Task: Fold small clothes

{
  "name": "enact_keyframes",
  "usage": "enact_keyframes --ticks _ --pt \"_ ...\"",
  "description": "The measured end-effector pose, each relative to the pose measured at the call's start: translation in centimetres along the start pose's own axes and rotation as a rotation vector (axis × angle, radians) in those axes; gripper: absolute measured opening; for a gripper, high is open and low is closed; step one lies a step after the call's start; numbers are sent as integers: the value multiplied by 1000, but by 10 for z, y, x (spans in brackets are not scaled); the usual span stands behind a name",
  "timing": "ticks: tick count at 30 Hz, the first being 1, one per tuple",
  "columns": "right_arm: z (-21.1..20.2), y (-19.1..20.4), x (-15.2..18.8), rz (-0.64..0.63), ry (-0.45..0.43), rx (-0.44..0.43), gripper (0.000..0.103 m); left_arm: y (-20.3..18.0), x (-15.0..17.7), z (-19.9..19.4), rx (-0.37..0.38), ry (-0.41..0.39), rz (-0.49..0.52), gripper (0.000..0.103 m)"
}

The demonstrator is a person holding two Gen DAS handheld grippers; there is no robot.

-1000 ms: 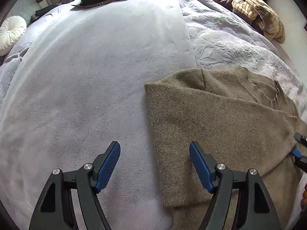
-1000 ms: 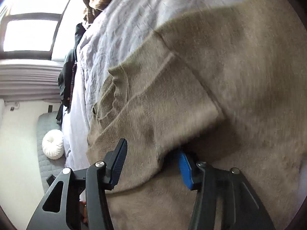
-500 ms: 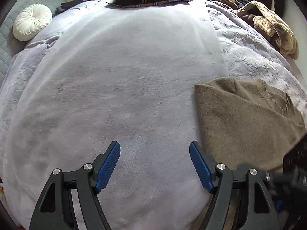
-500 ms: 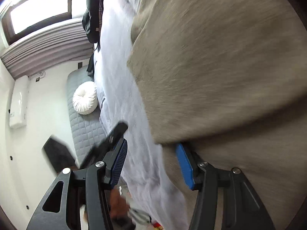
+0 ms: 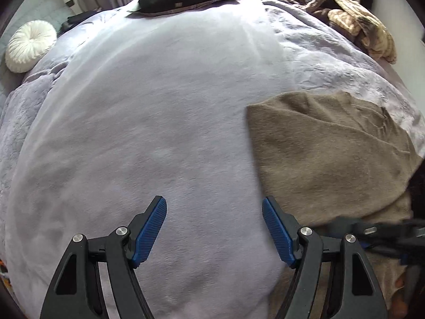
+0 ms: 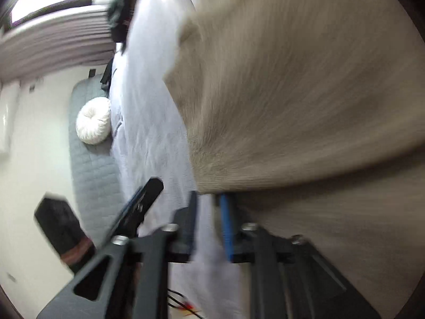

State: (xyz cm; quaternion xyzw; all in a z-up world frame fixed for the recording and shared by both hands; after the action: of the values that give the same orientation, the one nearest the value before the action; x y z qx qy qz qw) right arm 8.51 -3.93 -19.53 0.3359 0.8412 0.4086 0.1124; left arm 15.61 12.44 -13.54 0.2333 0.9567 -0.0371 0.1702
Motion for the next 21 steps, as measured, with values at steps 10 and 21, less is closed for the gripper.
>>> enact_keyframes --ticks 10,21 --pt "-206 -129 -71 291 -454 260 53 -69 -22 14 41 -5 49 75" --pt "-215 -180 -68 399 -442 191 8 -77 -6 47 -41 73 55 88"
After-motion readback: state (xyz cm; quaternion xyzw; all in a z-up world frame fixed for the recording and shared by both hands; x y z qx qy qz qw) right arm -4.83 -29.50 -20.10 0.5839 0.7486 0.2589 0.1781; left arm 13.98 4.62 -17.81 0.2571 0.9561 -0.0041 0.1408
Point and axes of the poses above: each gripper's, at about its wrist camera, not at the fingertips, and z roughly the way its jaws point, y to its left, x to its underside, the point moved 9 cm from there along z, roughly the way its jaws point, and after that the axes turned 2 degrees about y, right-handed, at the moved point
